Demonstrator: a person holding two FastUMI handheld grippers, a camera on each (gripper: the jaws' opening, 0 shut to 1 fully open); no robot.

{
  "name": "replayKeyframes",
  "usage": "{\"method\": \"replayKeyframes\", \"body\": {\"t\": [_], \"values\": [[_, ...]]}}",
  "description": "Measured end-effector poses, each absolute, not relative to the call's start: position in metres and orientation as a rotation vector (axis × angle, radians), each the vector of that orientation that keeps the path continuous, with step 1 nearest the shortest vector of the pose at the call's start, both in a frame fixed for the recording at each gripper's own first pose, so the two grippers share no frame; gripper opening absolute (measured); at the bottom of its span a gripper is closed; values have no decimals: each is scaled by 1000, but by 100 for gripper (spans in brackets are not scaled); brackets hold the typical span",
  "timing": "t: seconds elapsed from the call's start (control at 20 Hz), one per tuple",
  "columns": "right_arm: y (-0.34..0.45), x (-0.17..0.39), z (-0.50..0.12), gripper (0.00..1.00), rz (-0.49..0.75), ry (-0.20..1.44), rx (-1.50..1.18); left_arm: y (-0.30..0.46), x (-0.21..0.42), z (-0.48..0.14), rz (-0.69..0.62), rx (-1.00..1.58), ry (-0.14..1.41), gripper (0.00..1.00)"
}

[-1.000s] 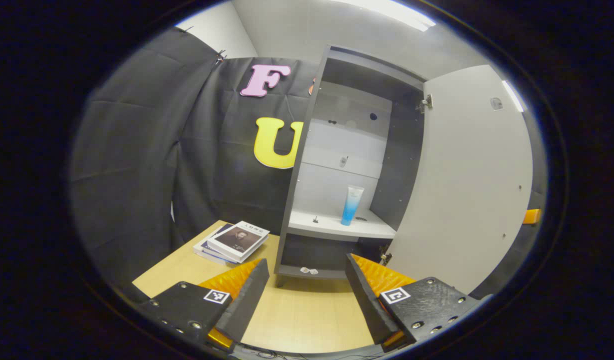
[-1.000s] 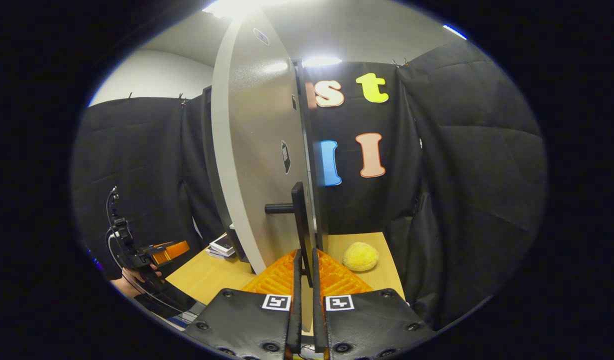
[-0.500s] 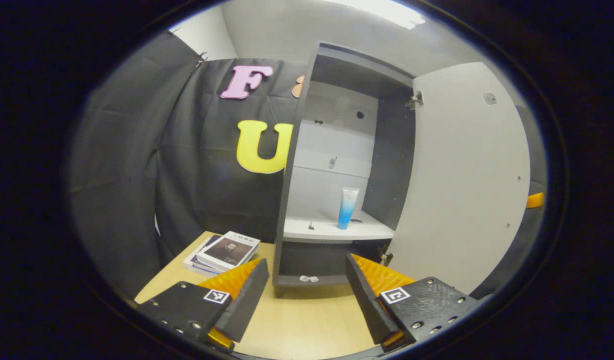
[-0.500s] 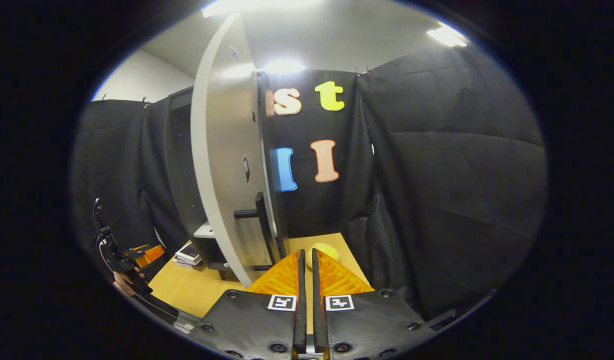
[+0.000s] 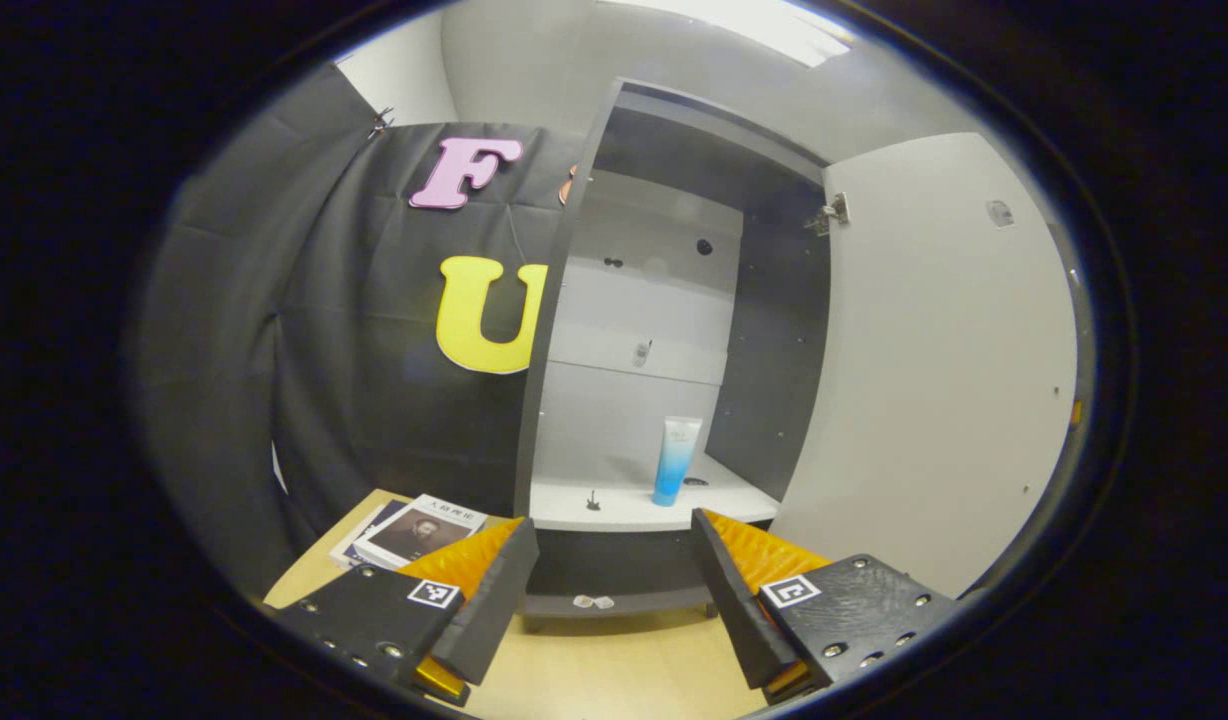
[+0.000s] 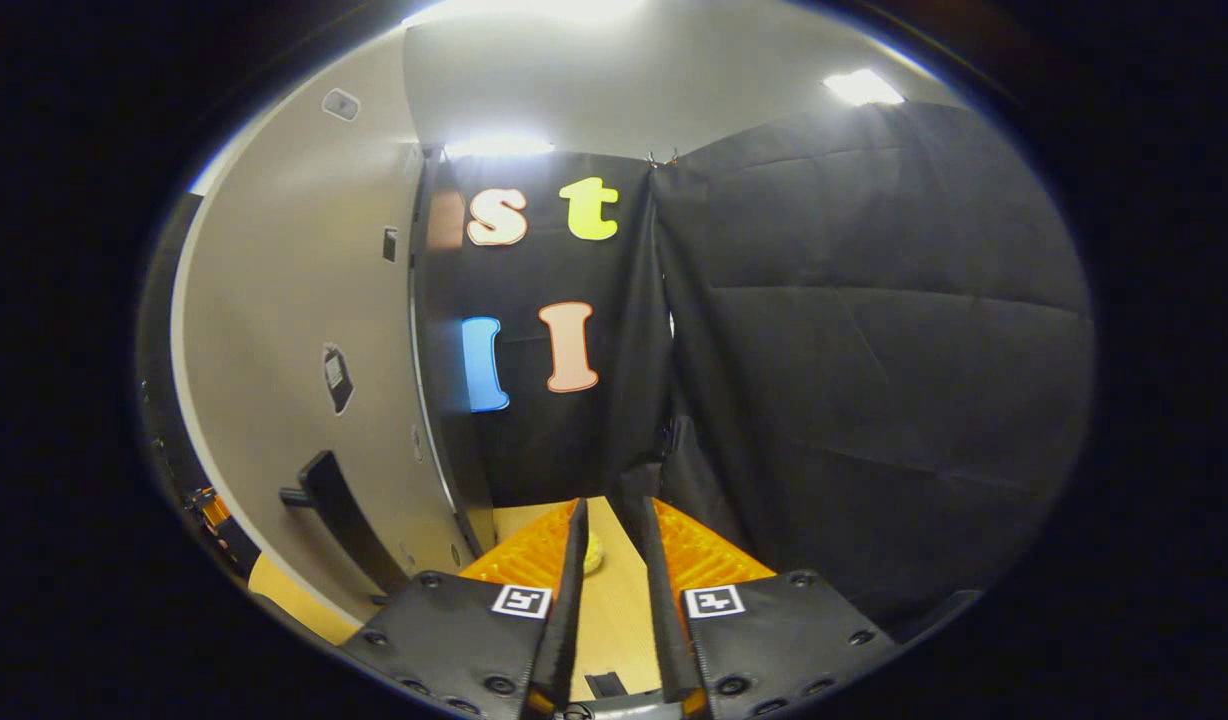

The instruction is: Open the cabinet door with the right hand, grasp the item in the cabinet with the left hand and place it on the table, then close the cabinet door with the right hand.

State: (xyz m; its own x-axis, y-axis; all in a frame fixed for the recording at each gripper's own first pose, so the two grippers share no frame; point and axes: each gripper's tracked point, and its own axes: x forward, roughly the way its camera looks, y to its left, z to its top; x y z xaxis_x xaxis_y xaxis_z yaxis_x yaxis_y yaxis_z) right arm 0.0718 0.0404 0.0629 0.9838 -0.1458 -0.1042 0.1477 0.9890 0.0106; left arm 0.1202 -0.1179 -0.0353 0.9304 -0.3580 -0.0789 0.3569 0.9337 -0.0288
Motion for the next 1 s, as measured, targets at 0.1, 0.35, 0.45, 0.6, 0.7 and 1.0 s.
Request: {"method": "replayKeyframes", "body": {"t": [0.1,0.35,0.45,0.6,0.7,1.0], "values": [[28,94,68,65,-167,67,-19,-133,140,-36,-366,-35,67,92],[-3,146,78,99,-217,30,30,-188,186,-42,-415,-84,79,92],[-10,160,73,99,-229,28,22,-202,203,-40,-418,-62,76,93],[-13,173,59,98,-223,60,-17,-223,235,-44,-411,-35,87,93],[-10,181,50,98,-206,78,-1,-239,253,-48,-424,-19,96,93],[-15,204,24,98,-196,132,-63,-273,282,-56,-427,56,97,93]]}}
